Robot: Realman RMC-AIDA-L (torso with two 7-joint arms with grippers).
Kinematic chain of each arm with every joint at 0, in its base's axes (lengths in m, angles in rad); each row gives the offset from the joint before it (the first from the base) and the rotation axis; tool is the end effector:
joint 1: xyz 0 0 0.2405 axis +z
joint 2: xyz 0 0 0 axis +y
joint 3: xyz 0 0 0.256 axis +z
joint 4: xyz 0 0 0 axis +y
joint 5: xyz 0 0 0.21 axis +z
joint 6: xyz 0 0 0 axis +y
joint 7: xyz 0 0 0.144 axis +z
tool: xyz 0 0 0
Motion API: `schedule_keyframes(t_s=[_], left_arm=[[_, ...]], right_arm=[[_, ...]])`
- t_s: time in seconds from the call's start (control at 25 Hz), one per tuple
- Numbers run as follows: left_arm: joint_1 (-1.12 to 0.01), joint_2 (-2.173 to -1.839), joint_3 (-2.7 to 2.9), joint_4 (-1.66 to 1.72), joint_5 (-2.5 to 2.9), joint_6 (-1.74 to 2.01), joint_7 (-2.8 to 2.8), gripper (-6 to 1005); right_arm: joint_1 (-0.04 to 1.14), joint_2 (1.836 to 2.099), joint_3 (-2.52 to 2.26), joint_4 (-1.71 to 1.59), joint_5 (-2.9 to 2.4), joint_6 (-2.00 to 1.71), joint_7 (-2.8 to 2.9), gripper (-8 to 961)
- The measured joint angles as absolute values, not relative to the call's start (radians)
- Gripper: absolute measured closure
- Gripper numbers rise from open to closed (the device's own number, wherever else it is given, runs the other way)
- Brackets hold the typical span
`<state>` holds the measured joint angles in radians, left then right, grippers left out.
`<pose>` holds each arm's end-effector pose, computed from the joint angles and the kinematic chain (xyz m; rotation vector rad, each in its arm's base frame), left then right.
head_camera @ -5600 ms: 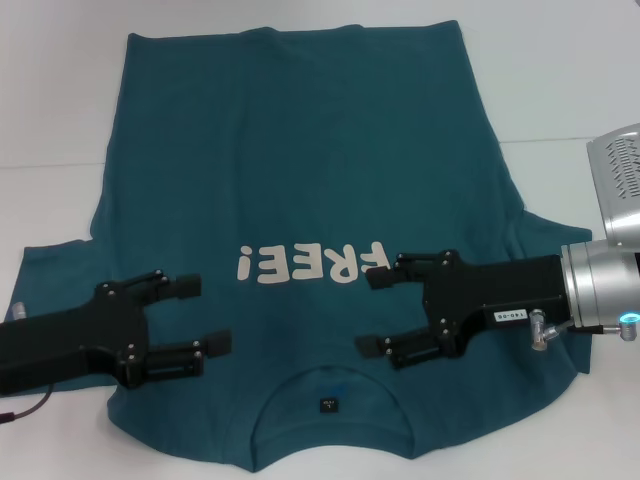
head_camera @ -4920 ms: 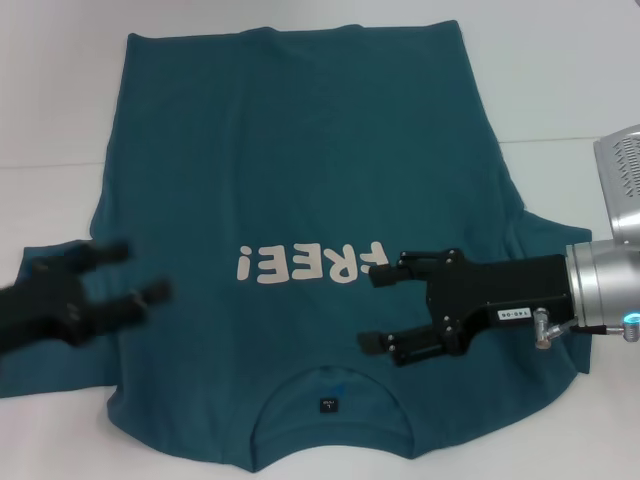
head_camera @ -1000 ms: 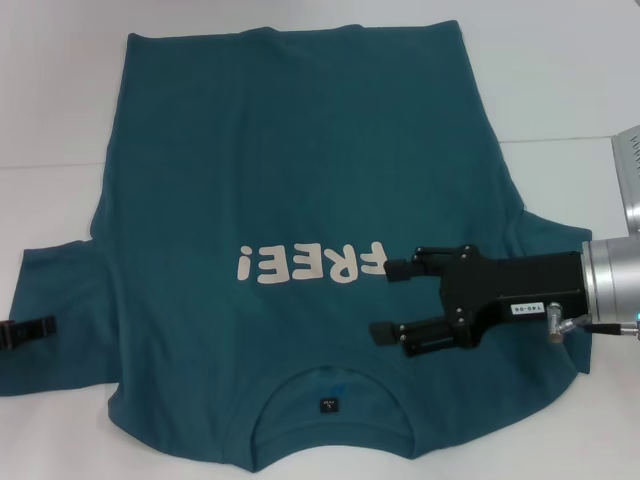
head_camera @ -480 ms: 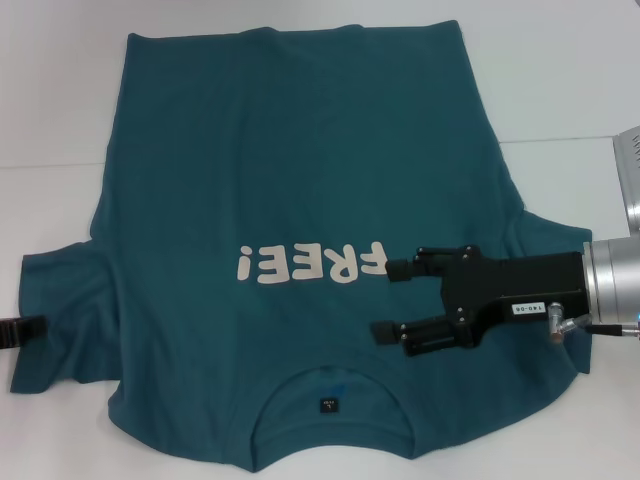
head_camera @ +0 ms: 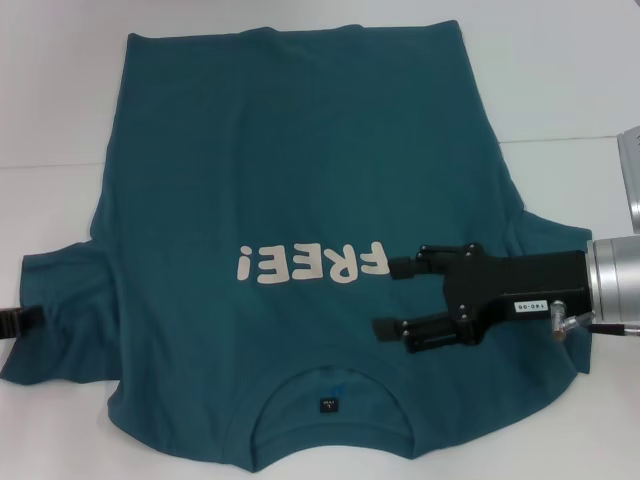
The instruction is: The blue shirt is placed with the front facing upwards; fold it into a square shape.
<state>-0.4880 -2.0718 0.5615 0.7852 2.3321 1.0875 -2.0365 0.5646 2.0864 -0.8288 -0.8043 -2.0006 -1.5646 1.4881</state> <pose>-0.3554 0.3576 0.0497 -2.0013 -1.3766 -0.3059 0.2275 0.3450 0.0017 -2.8415 0.4946 0.5928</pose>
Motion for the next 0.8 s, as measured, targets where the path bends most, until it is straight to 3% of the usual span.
schedule_keyframes(t_s=[0.8], left_arm=[[-0.485, -2.064, 0.557, 0.990, 2.341, 1.253, -2.089, 974]], right_arm=[[0.525, 2.082, -0.775, -0.831, -1.939, -1.617, 1.496, 12]])
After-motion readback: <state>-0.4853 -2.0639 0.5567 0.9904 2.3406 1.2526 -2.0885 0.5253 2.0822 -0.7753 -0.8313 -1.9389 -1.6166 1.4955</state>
